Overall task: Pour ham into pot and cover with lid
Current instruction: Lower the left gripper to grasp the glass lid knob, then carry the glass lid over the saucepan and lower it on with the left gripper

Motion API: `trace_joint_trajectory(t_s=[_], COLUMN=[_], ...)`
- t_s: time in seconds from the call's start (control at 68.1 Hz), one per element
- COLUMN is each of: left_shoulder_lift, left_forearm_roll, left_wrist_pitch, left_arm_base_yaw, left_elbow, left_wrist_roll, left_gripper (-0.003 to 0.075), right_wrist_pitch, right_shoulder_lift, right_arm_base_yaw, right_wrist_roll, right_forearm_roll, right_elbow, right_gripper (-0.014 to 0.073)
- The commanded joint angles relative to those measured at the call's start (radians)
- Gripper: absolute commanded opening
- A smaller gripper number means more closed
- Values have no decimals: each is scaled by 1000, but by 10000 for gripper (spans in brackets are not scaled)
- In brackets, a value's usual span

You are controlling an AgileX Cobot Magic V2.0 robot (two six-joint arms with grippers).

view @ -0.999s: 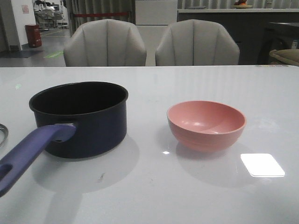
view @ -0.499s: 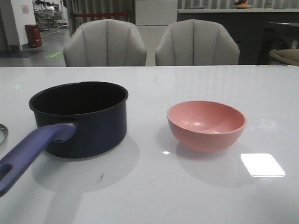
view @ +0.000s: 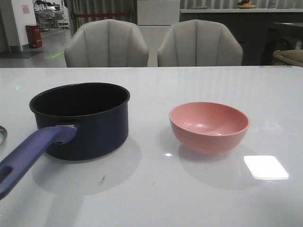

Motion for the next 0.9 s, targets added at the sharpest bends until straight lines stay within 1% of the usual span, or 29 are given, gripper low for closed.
trace_joint_trajectory(t_s=[0.0, 0.103, 0.176, 0.22, 0.397, 0.529, 0.602, 0.749, 0.881], left_shoulder_lift=[-43, -43, -43, -45, -65, -104, -121, -134, -130], left_forearm_roll=[-1, -1, -1, -1, -1, -1, -4, -42, -75], left_wrist_pitch=[-26, -25, -25, -18, 69, 136, 163, 231, 280], left_arm_base_yaw=[-3, -3, -3, -3, -3, -15, -38, -126, -256], left_elbow=[-27, -27, -27, -31, -122, -238, -300, -416, -479], left_wrist_roll=[0, 0, 0, 0, 0, 17, 39, 79, 138], left_gripper=[370, 258, 217, 205, 205, 205, 205, 205, 205], right_wrist_pitch=[-85, -85, -85, -85, -85, -85, -85, -86, -86], right_shoulder_lift=[6, 6, 6, 6, 6, 6, 6, 6, 6], right_arm_base_yaw=[0, 0, 0, 0, 0, 0, 0, 0, 0], right_wrist_roll=[-7, -7, -7, -7, -7, -7, -7, -7, -7], right_forearm_roll=[-7, -7, -7, -7, -7, -7, -7, -7, -7], right_elbow=[-28, -28, -28, -28, -28, -28, -28, -28, -28], right_gripper=[186, 186, 186, 186, 186, 186, 186, 186, 186])
